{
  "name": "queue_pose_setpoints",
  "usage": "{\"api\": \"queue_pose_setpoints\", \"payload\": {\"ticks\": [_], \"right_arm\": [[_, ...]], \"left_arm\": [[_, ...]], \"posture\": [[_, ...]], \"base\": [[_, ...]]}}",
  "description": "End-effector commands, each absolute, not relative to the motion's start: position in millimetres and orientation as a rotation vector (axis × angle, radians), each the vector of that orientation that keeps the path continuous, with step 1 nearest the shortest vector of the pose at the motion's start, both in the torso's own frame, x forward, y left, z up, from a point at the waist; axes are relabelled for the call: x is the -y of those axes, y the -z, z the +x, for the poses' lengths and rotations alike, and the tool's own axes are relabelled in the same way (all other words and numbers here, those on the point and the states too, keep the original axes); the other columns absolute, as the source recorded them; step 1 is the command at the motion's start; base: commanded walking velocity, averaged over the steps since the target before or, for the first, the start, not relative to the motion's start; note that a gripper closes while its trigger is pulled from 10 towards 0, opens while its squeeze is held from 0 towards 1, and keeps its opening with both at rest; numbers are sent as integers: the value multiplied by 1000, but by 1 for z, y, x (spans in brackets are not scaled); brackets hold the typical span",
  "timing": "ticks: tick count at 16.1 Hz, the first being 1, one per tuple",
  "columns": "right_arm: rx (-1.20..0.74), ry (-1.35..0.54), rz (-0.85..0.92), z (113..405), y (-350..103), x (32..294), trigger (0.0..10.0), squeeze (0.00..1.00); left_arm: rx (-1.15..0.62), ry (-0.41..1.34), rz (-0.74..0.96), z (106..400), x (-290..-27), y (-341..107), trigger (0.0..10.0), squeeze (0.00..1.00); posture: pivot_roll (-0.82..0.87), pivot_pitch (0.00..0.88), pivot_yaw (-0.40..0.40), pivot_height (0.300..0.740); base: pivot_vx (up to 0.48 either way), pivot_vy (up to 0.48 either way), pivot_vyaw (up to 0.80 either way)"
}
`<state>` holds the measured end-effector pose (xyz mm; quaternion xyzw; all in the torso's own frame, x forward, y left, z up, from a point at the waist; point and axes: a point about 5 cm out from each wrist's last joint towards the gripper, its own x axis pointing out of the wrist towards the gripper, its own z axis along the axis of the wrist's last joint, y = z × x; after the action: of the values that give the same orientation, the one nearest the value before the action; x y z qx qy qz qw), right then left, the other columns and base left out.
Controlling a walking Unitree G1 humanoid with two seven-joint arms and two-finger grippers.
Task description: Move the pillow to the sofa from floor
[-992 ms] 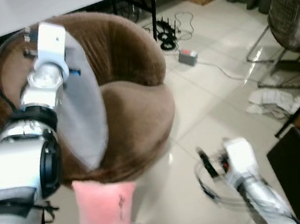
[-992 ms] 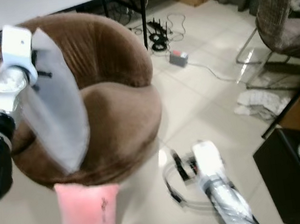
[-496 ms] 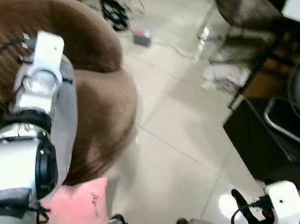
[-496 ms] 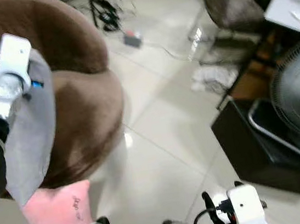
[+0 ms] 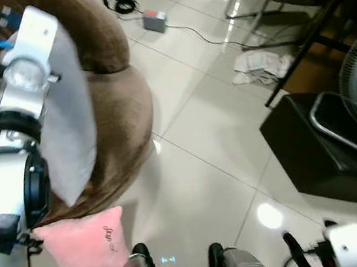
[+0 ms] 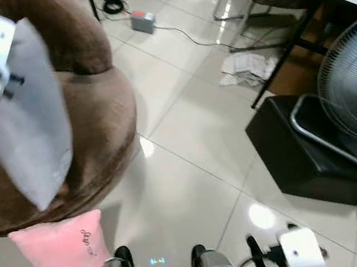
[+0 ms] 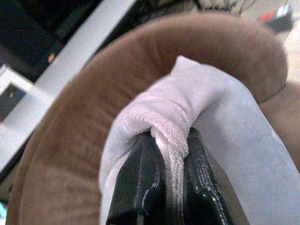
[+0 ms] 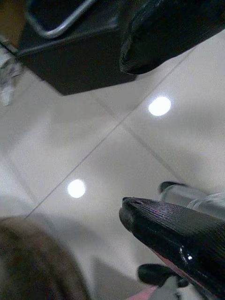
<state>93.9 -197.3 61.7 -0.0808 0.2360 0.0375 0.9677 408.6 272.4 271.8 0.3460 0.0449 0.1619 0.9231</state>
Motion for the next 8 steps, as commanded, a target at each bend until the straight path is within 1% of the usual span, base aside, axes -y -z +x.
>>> {"api": "queue_pose_setpoints", "payload": {"ticks": [1, 4, 7, 8], "right_arm": [[-491, -67, -176, 91, -64, 202, 10000, 439], [-513, -67, -181, 85, -65, 204, 10000, 439], [-524, -64, -185, 81, -67, 205, 10000, 439], [-535, -62, -186, 78, -67, 206, 10000, 439]], "left_arm": [[-100, -363, 723, 406, -279, -273, 10000, 1000], [-112, -465, 766, 401, -293, -276, 10000, 1000], [-128, -507, 798, 397, -301, -277, 10000, 1000], [-118, -541, 792, 395, -308, -284, 10000, 1000]], "posture": [[-297, 293, -84, 740], [-301, 302, -93, 740], [-310, 309, -98, 740], [-311, 310, -101, 740]], "base": [[0, 0, 0], [0, 0, 0], [0, 0, 0], [0, 0, 0]]}}
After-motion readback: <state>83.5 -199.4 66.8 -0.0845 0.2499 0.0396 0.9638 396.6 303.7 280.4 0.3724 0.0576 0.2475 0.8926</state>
